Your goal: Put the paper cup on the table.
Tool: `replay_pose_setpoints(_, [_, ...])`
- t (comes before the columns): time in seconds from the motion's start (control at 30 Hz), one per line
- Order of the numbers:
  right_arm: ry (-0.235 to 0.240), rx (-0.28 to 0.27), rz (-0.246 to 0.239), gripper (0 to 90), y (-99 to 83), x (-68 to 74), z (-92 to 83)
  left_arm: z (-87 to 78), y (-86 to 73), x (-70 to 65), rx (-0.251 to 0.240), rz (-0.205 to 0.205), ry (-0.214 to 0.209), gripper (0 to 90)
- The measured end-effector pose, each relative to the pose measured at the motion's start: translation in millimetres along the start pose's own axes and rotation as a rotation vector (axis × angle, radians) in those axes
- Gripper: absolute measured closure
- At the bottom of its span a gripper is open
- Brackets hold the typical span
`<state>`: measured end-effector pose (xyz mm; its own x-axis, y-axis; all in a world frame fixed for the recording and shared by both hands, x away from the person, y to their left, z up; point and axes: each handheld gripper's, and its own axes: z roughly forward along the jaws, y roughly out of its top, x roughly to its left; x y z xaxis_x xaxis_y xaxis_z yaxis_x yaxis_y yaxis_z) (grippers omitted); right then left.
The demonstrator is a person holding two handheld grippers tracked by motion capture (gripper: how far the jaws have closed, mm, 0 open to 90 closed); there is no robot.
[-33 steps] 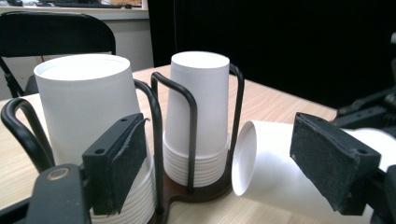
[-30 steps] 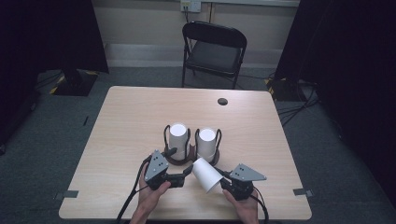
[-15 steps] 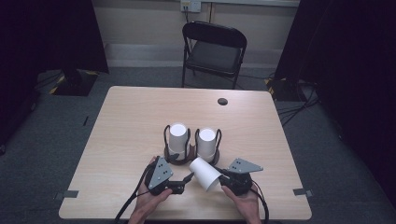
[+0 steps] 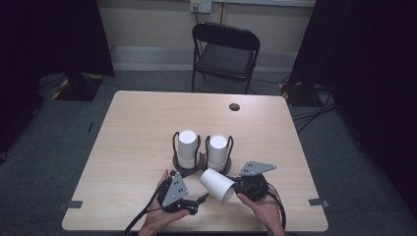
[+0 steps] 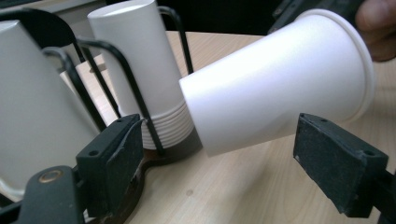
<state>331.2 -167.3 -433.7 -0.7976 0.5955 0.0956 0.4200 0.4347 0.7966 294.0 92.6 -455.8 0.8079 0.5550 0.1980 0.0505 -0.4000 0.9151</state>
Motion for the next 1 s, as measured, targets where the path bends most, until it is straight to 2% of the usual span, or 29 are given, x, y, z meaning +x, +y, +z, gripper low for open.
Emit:
replay_pose_setpoints(0.03, [0.019,0.038,0.004,87.1,2.3,-2.4,-0.3,2.0,0.3,-1.7,0.012,0.026,-0.007,16.1])
replay_pose_setpoints(0.07, [0.019,0.038,0.004,87.1,2.3,-2.4,-0.3,4.4,0.3,-4.2,0.019,0.043,-0.012,16.1])
replay_pose_setpoints(0.1, [0.032,0.062,0.004,87.2,4.2,-3.5,0.4,7.2,0.2,-7.3,0.028,0.082,-0.003,16.1])
replay_pose_setpoints(0.2, [0.045,0.101,0.013,87.4,5.6,-5.2,3.0,9.7,-1.7,-8.7,0.021,0.110,0.006,16.0])
replay_pose_setpoints(0.33, [0.063,0.129,0.029,87.5,7.3,-7.7,5.5,11.2,-2.7,-10.4,0.036,0.135,-0.034,16.1])
replay_pose_setpoints(0.4, [0.076,0.157,0.031,87.5,10.6,-8.8,7.8,12.2,-1.1,-12.7,0.055,0.177,-0.034,16.3])
replay_pose_setpoints(0.47, [0.089,0.185,0.036,87.5,13.4,-9.7,9.5,12.5,-0.5,-13.6,0.051,0.179,-0.041,15.9])
replay_pose_setpoints(0.5, [0.089,0.185,0.036,87.5,13.4,-9.7,9.5,12.5,0.6,-13.9,0.053,0.197,-0.044,15.9])
replay_pose_setpoints(0.57, [0.091,0.198,0.032,87.5,16.2,-9.5,10.3,12.4,2.2,-13.9,0.046,0.198,-0.073,15.7])
replay_pose_setpoints(0.7, [0.090,0.216,0.038,87.7,20.2,-10.3,8.3,13.4,3.5,-14.9,0.057,0.227,-0.048,15.5])
replay_pose_setpoints(0.83, [0.112,0.250,0.042,87.6,22.5,-10.3,11.0,17.2,3.8,-17.4,0.068,0.245,-0.062,15.4])
replay_pose_setpoints(0.87, [0.116,0.271,0.042,87.6,23.6,-9.2,13.9,19.4,5.0,-20.0,0.077,0.266,-0.064,14.4])
replay_pose_setpoints(1.0, [0.116,0.281,0.043,87.6,24.5,-9.3,16.1,21.3,7.1,-23.5,0.085,0.293,-0.053,14.2])
